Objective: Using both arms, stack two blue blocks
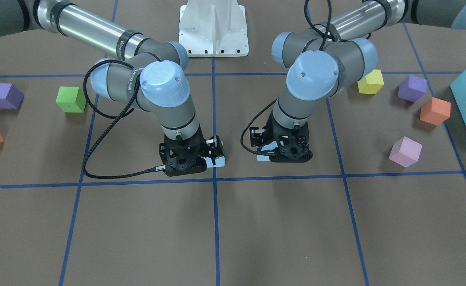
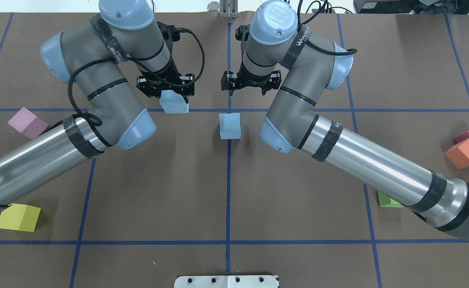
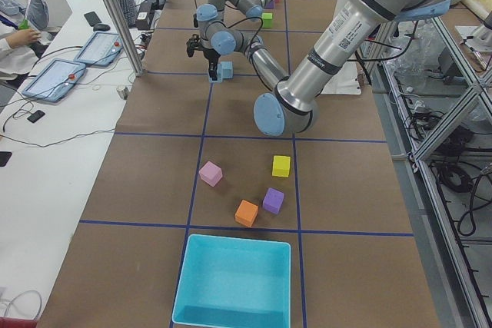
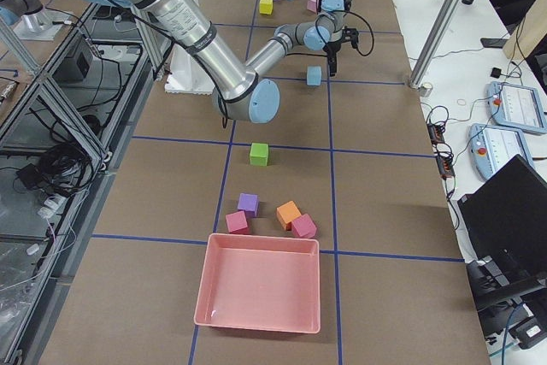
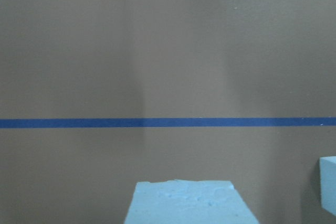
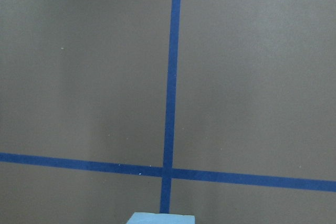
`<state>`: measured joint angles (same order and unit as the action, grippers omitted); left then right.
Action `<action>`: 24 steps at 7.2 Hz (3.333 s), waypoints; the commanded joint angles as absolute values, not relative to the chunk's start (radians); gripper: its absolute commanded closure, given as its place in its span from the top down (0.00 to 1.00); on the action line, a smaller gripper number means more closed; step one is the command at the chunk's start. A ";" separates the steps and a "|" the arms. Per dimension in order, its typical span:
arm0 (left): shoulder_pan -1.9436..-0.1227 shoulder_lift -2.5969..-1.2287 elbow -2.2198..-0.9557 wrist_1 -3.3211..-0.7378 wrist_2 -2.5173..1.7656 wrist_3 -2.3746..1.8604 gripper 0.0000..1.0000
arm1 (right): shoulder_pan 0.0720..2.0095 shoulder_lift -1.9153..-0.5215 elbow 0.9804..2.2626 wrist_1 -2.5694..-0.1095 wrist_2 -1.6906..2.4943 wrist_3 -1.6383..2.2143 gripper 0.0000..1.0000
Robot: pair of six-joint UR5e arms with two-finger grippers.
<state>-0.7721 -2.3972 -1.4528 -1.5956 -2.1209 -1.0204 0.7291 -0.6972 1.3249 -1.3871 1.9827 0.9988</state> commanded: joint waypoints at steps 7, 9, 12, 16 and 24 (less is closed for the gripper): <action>-0.641 -2.591 -1.236 -1.644 -2.030 -1.074 0.63 | 0.819 -0.798 1.351 -1.384 2.025 0.841 1.00; -0.640 -2.594 -1.229 -1.655 -2.028 -1.075 0.63 | 0.819 -0.804 1.354 -1.382 2.023 0.841 1.00; -0.640 -2.600 -1.232 -1.655 -1.995 -1.074 0.98 | 0.819 -0.811 1.356 -1.343 2.011 0.835 1.00; -0.704 -2.562 -1.308 -1.640 -2.020 -1.031 0.99 | 0.918 -0.952 1.475 -1.318 2.035 0.831 1.00; -1.340 -2.064 -1.709 -1.282 -2.331 -0.088 1.00 | 1.418 -1.493 1.736 -1.338 2.371 0.477 1.00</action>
